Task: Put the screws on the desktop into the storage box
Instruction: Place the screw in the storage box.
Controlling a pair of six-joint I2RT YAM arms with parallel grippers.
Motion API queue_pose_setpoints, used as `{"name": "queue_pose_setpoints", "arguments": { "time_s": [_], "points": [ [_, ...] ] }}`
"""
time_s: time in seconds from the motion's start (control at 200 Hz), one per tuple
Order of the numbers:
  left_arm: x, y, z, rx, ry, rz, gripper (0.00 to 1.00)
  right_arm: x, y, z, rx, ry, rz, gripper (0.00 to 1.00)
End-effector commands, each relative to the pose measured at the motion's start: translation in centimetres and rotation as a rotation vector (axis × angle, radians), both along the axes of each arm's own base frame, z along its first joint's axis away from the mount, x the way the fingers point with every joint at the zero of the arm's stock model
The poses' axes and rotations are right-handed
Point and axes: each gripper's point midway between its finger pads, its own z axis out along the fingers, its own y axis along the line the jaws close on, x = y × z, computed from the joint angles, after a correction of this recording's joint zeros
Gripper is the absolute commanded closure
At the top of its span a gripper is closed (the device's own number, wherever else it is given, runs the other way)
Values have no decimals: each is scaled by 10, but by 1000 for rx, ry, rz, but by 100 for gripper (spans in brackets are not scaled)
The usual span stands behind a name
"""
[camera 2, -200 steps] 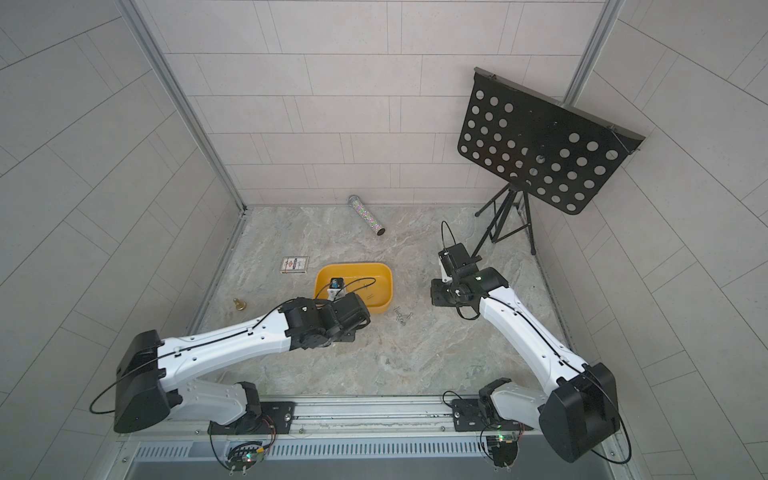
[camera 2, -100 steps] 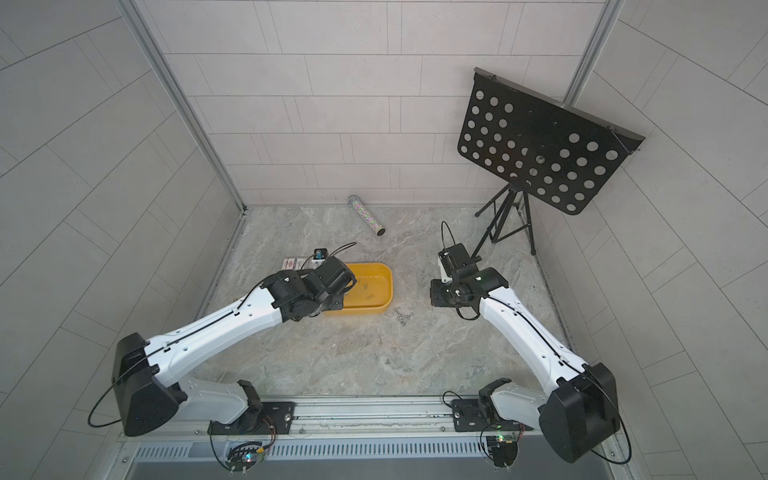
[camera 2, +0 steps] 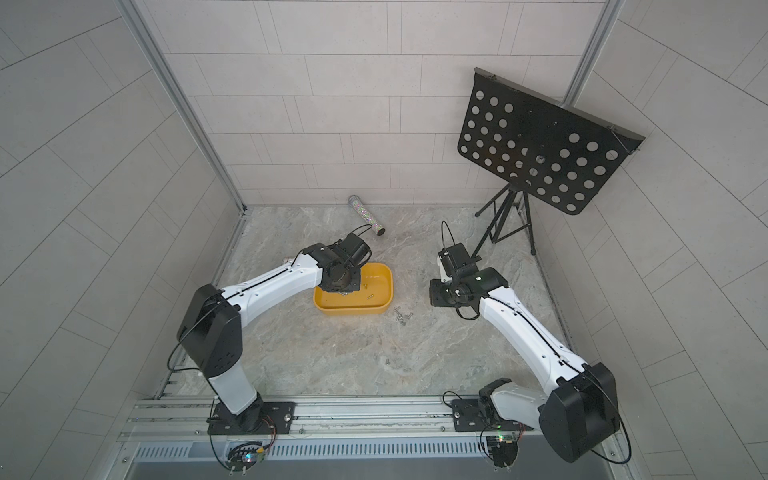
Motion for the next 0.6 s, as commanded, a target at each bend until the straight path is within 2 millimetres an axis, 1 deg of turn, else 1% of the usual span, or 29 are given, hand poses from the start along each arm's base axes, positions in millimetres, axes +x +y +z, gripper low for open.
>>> {"name": "queue_pose_setpoints", "arguments": {
  "time_s": [0.0, 0.155, 0.245, 0.505, 0.595],
  "points": [
    [14, -3, -8, -13, 18, -16, 83, 0, -2, -1, -12, 8, -2, 69],
    [25, 3, -27, 1, 49, -8, 83, 0, -2, -4, -20, 15, 1, 69],
    [30, 7, -35, 7, 60, -2, 83, 0, -2, -7, -22, 25, 5, 69],
    [45, 10, -46, 7, 80, 3, 83, 1, -2, -10, -30, 36, 2, 69],
    [47, 11, -52, 6, 89, 6, 81, 1, -2, -10, -29, 37, 0, 69]
  ]
}}
